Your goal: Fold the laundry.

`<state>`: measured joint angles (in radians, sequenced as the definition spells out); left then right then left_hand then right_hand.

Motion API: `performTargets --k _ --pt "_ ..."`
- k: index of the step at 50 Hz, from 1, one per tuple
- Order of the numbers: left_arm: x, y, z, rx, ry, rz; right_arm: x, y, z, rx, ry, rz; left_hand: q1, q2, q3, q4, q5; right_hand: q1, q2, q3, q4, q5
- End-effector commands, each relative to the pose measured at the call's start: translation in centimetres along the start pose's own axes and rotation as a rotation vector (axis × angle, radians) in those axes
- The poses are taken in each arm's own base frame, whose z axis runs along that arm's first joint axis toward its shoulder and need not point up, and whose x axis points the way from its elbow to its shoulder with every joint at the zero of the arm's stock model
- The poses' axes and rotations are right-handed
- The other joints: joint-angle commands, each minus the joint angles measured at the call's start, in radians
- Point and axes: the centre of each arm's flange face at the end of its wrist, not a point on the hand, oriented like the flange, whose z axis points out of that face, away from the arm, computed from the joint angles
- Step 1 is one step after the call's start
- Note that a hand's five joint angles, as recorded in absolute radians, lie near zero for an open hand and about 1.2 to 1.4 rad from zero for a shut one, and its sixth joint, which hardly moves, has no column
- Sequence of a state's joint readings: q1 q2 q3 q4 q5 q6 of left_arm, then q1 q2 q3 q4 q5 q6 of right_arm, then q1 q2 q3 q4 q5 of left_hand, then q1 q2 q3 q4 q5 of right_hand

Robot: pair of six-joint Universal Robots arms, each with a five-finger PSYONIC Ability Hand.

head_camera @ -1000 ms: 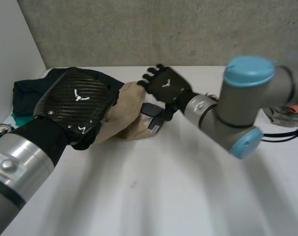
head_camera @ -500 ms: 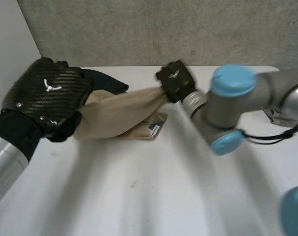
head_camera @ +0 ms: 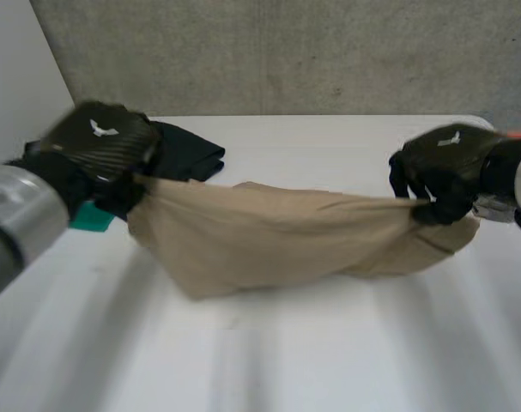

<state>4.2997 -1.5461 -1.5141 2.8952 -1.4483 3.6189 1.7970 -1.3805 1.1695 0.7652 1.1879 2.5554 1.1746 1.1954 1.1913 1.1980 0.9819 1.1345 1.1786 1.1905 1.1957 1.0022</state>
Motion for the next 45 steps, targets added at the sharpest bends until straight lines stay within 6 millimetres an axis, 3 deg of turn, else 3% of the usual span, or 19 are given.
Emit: performTargets --k 1,6,7,10,11,14,15,19,23,28,33,37,38,41,42,45 --pt "1.2 4.6 7.4 -0.151 0.042 0.003 -0.2 2.7 4.4 -0.121 -0.029 -0.03 0.222 0.201 0.205 0.198 0.24 0.262 0.218 0.206 0.201 0.219" --pt "0.4 3.9 12.3 -0.087 0.005 0.031 0.9 2.3 8.4 -0.079 0.057 -0.05 0.222 0.201 0.205 0.198 0.24 0.262 0.218 0.206 0.201 0.219" --pt "-0.7 2.5 13.5 -0.024 -0.032 0.036 1.7 1.5 9.7 -0.026 0.116 -0.071 0.222 0.201 0.205 0.198 0.24 0.262 0.218 0.206 0.201 0.219" --pt "-2.4 -0.7 14.7 0.106 -0.1 0.038 3.7 -0.8 11.2 0.107 0.251 -0.099 0.222 0.201 0.205 0.198 0.24 0.262 0.218 0.206 0.201 0.219" --pt "-3.7 -3.1 15.0 0.205 -0.151 0.031 5.3 -2.8 11.6 0.221 0.354 -0.117 0.222 0.201 0.205 0.198 0.24 0.262 0.218 0.206 0.201 0.219" --pt "-5.8 -6.8 15.1 0.373 -0.238 0.022 7.6 -6.5 11.2 0.427 0.511 -0.128 0.222 0.201 0.205 0.198 0.24 0.262 0.218 0.206 0.201 0.219" --pt "-7.1 -9.2 14.8 0.489 -0.298 0.018 9.0 -8.8 10.5 0.57 0.597 -0.123 0.222 0.201 0.205 0.198 0.24 0.262 0.218 0.206 0.201 0.219" --pt "-9.7 -13.5 13.6 0.72 -0.429 -0.014 10.7 -13.4 7.6 0.885 0.727 -0.086 0.222 0.201 0.205 0.198 0.24 0.262 0.218 0.206 0.201 0.219" --pt "-10.5 -14.7 12.8 0.804 -0.464 -0.042 10.5 -15.2 5.8 0.986 0.738 -0.088 0.222 0.201 0.205 0.198 0.24 0.262 0.218 0.206 0.201 0.219" --pt "-10.1 -12.9 13.3 0.73 -0.434 -0.064 9.7 -14.4 6.3 0.926 0.676 -0.089 0.222 0.201 0.205 0.198 0.24 0.262 0.218 0.206 0.201 0.219" --pt "-8.7 -9.2 14.4 0.599 -0.387 -0.073 9.0 -11.7 8.3 0.795 0.616 -0.071 0.222 0.201 0.205 0.198 0.24 0.262 0.218 0.206 0.201 0.219" --pt "-6.6 -5.3 15.1 0.478 -0.331 -0.083 8.1 -7.4 10.5 0.62 0.556 -0.043 0.222 0.201 0.205 0.198 0.24 0.262 0.218 0.206 0.201 0.219" --pt "-5.5 -3.4 15.4 0.423 -0.298 -0.088 7.4 -5.4 11.5 0.545 0.523 -0.033 0.222 0.201 0.205 0.198 0.24 0.262 0.218 0.206 0.201 0.219" --pt "-3.5 -0.2 15.8 0.335 -0.241 -0.091 6.1 -2.2 12.7 0.44 0.47 -0.023 0.222 0.201 0.205 0.198 0.24 0.262 0.218 0.206 0.201 0.219" --pt "-1.9 2.0 15.9 0.274 -0.2 -0.09 5.2 0.1 13.5 0.371 0.433 -0.017 0.222 0.201 0.205 0.198 0.24 0.262 0.218 0.206 0.201 0.219" --pt "0.5 5.7 15.9 0.171 -0.135 -0.078 3.9 3.4 14.4 0.279 0.379 -0.01 0.222 0.201 0.205 0.198 0.24 0.262 0.218 0.206 0.201 0.219"
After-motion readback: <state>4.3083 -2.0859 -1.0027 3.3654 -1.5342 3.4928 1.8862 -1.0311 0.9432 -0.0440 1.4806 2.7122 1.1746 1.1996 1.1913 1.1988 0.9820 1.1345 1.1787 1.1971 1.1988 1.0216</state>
